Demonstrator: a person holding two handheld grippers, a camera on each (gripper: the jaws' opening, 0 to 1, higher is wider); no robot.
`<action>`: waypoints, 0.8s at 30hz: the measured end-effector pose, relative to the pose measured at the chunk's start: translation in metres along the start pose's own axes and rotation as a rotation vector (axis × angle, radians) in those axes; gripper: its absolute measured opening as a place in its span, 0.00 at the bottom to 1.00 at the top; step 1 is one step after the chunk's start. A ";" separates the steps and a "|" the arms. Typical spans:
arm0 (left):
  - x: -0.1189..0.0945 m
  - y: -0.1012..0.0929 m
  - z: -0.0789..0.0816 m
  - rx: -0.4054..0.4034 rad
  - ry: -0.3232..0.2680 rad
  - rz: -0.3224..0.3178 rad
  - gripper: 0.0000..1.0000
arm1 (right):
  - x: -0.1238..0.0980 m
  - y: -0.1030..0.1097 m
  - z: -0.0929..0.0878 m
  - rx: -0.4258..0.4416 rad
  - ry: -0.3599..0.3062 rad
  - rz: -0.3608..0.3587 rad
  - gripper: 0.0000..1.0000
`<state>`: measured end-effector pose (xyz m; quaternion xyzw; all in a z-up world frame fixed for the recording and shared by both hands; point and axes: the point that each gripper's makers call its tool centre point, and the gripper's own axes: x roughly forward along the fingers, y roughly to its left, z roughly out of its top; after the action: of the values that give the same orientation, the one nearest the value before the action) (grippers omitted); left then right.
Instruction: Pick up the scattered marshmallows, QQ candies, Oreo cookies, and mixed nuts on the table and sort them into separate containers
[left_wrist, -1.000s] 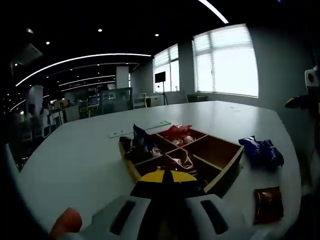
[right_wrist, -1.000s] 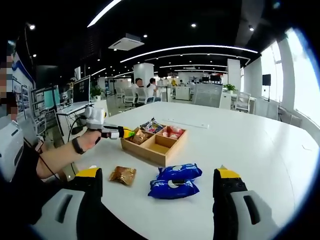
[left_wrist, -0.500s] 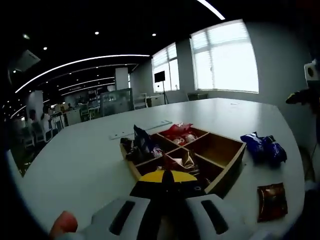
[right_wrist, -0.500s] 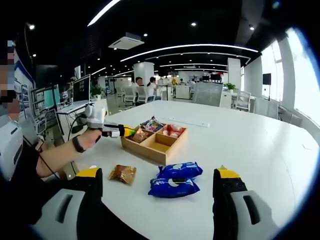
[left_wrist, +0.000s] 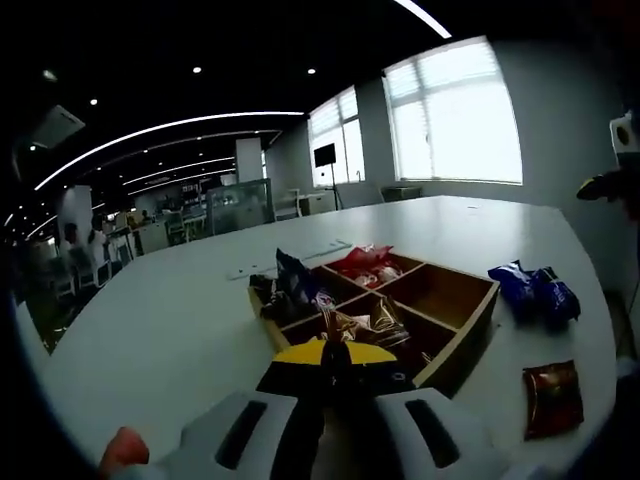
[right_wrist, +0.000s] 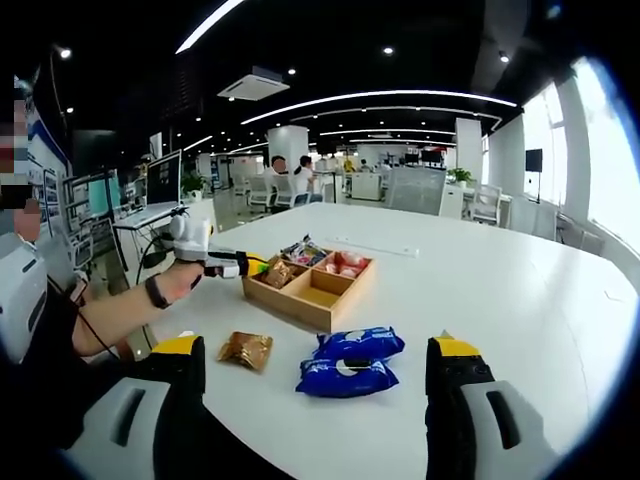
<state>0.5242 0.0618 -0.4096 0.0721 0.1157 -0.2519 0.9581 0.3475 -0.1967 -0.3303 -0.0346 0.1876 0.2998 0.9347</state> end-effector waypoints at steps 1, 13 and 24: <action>0.000 0.000 0.000 -0.003 -0.001 0.000 0.10 | 0.001 0.000 0.000 0.001 0.001 0.000 0.87; 0.000 0.000 0.000 0.003 -0.027 -0.003 0.20 | 0.004 0.004 -0.005 -0.002 0.015 0.006 0.87; -0.001 0.011 0.008 -0.057 -0.091 0.023 0.47 | 0.004 0.004 -0.006 0.002 0.015 0.007 0.87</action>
<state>0.5303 0.0703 -0.4010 0.0345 0.0784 -0.2405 0.9668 0.3460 -0.1923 -0.3371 -0.0354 0.1951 0.3028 0.9322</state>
